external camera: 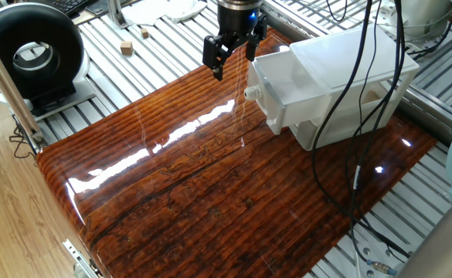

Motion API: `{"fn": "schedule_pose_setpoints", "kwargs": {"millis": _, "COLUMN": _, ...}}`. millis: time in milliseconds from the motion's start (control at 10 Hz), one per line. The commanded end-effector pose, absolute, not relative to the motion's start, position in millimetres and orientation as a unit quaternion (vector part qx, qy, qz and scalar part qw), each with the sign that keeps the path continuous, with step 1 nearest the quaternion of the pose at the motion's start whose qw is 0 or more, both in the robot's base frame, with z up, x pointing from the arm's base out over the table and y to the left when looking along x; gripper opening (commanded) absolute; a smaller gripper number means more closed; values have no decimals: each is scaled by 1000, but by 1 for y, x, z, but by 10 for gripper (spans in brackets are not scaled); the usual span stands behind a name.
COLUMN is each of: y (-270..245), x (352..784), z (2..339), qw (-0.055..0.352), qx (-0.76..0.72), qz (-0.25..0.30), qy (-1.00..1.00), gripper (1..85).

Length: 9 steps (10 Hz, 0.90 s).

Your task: Grasp the handle and close the drawer

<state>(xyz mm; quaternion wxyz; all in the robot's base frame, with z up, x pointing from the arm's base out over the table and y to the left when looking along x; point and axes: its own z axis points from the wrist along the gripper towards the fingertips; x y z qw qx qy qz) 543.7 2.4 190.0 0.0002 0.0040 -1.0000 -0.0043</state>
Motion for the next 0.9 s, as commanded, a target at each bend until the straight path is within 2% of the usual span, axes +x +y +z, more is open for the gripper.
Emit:
{"fn": "schedule_pose_setpoints", "kwargs": {"millis": 0, "y": -9, "x": 583, "z": 193, "qw": -75, "qx": -1, "qz": 21, "qy": -997, "gripper": 10}}
{"fn": "schedule_pose_setpoints", "kwargs": {"millis": 500, "y": -3, "x": 574, "z": 196, "qw": -70, "qx": 11, "qz": 31, "qy": -997, "gripper": 10}}
{"fn": "schedule_pose_setpoints", "kwargs": {"millis": 600, "y": 4, "x": 579, "z": 201, "qw": -88, "qx": 27, "qz": 23, "qy": -995, "gripper": 10}}
{"fn": "schedule_pose_setpoints", "kwargs": {"millis": 700, "y": 40, "x": 546, "z": 198, "qw": -28, "qx": -15, "qz": -42, "qy": -999, "gripper": 10}}
{"fn": "schedule_pose_setpoints", "kwargs": {"millis": 800, "y": 53, "x": 542, "z": 196, "qw": -19, "qx": -4, "qz": -59, "qy": -998, "gripper": 10}}
